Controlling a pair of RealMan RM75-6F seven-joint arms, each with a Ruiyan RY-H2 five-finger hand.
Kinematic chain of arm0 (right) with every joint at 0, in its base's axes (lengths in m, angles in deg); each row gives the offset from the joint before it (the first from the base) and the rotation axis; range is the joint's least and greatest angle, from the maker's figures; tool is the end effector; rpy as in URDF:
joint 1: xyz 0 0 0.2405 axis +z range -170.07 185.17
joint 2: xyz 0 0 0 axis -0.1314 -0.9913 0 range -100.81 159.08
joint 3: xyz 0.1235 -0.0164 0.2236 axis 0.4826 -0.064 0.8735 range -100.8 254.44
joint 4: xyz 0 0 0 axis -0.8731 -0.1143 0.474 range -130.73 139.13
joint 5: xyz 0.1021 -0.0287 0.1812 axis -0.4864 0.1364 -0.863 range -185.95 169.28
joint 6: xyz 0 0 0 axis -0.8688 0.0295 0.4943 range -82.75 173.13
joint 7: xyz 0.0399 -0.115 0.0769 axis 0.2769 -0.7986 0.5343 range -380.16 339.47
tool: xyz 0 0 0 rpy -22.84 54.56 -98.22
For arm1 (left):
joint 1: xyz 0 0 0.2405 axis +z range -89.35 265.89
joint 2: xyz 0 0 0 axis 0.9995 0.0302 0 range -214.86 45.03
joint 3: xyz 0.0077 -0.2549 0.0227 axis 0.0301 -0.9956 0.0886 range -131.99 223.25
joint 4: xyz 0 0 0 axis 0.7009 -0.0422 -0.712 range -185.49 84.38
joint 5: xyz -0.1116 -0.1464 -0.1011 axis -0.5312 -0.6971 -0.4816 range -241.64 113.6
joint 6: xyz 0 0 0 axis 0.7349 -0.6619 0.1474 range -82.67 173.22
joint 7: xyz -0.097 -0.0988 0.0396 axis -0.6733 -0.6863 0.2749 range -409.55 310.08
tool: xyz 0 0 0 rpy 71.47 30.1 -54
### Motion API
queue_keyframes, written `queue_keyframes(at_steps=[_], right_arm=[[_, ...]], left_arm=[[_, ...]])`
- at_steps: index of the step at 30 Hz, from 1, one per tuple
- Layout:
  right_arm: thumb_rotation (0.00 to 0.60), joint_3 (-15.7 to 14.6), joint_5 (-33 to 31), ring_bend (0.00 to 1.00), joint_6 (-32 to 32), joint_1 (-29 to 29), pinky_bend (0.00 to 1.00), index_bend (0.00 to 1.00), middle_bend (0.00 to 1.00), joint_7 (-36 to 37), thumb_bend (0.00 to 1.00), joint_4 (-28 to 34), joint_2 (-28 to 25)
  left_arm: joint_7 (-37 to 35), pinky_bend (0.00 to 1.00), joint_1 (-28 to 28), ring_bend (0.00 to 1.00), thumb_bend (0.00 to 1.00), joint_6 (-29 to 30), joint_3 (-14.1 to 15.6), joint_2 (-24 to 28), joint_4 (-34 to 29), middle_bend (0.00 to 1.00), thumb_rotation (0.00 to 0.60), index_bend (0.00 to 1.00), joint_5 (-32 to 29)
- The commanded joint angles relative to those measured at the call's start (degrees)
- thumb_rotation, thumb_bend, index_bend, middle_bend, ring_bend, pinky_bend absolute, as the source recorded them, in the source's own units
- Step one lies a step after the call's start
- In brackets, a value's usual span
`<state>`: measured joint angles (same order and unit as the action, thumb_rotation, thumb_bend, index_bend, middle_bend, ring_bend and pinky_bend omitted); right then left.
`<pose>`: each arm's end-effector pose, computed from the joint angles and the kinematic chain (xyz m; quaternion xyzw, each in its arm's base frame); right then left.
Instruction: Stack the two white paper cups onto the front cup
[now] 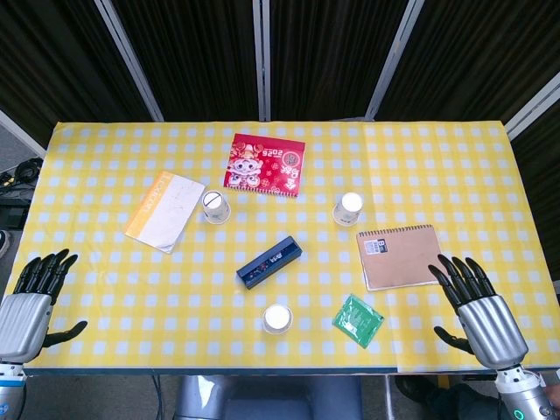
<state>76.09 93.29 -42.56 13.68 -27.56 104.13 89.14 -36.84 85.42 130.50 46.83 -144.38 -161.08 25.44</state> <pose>-0.2531 -0.1663 0.1545 0.6848 -0.2991 0.4231 0.5124 -0.2548 0.1519 0.1496 -0.6210 -0.4045 -0.3749 0.5570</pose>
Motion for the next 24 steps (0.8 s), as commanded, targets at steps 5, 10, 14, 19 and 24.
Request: queue_keyframes(at_steps=[5, 10, 14, 19, 24], right_arm=[[0.600, 0.0, -0.3, 0.00, 0.4, 0.1, 0.00, 0.00, 0.00, 0.1, 0.00, 0.1, 0.0], [0.600, 0.3, -2.2, 0.00, 2.1, 0.6, 0.00, 0.00, 0.00, 0.6, 0.00, 0.1, 0.2], [0.600, 2.8, -6.8, 0.00, 7.6, 4.0, 0.00, 0.00, 0.00, 2.4, 0.00, -0.6, 1.2], [0.600, 8.1, -12.7, 0.00, 18.4, 12.4, 0.01, 0.02, 0.00, 5.2, 0.00, -2.7, 2.0], [0.600, 13.5, -18.7, 0.02, 28.4, 21.3, 0.15, 0.10, 0.08, 5.7, 0.00, -5.7, 4.4]], left_arm=[[-0.1, 0.00, -0.1, 0.00, 0.00, -0.3, -0.1, 0.0, 0.0, 0.00, 0.600, 0.00, -0.4], [-0.4, 0.00, -0.3, 0.00, 0.00, -0.6, -0.1, 0.1, -0.2, 0.00, 0.600, 0.00, -0.4], [-1.1, 0.00, -0.3, 0.00, 0.00, -0.5, -0.3, 0.1, -0.1, 0.00, 0.600, 0.00, -0.5], [-1.6, 0.00, -0.6, 0.00, 0.00, -0.4, -1.0, 0.3, -0.1, 0.00, 0.600, 0.00, -1.2], [-2.3, 0.00, -0.9, 0.00, 0.00, -1.1, -1.7, 0.7, -0.6, 0.00, 0.600, 0.00, -3.3]])
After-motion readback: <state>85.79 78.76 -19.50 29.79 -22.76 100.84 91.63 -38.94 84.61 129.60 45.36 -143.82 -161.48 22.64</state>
